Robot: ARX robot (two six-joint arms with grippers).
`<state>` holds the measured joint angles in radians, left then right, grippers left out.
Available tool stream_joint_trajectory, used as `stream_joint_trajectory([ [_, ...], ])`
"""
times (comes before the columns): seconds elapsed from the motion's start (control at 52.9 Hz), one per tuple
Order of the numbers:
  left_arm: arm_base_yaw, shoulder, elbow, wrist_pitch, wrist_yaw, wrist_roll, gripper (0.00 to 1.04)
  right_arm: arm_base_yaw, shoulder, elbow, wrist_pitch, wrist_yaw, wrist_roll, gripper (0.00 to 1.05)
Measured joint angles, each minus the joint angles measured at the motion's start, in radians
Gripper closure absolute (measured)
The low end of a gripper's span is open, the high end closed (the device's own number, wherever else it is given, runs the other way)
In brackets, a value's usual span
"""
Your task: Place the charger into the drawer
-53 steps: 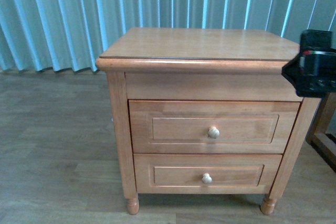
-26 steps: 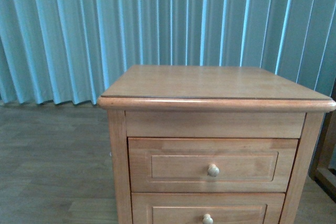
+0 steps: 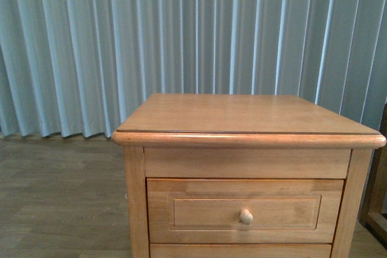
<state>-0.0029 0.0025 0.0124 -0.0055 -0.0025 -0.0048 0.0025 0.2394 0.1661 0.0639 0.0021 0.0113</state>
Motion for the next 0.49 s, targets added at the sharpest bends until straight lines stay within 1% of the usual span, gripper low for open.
stream_joint_trajectory([
  [0.038,0.0,0.0,0.0,0.0,0.0,0.0,0.06,0.0,-0.023,-0.01,-0.014,0.0,0.0,0.82],
  [0.094,0.0,0.0,0.0,0.0,0.0,0.0,0.06,0.0,-0.084,-0.022,-0.076,-0.001,-0.002,0.93],
  [0.151,0.0,0.0,0.0,0.0,0.0,0.0,0.06,0.0,-0.126,-0.038,-0.084,-0.003,-0.005,1.03],
  [0.491,0.0,0.0,0.0,0.0,0.001,0.0,0.06,0.0,-0.18,-0.097,-0.076,-0.003,-0.008,1.03],
])
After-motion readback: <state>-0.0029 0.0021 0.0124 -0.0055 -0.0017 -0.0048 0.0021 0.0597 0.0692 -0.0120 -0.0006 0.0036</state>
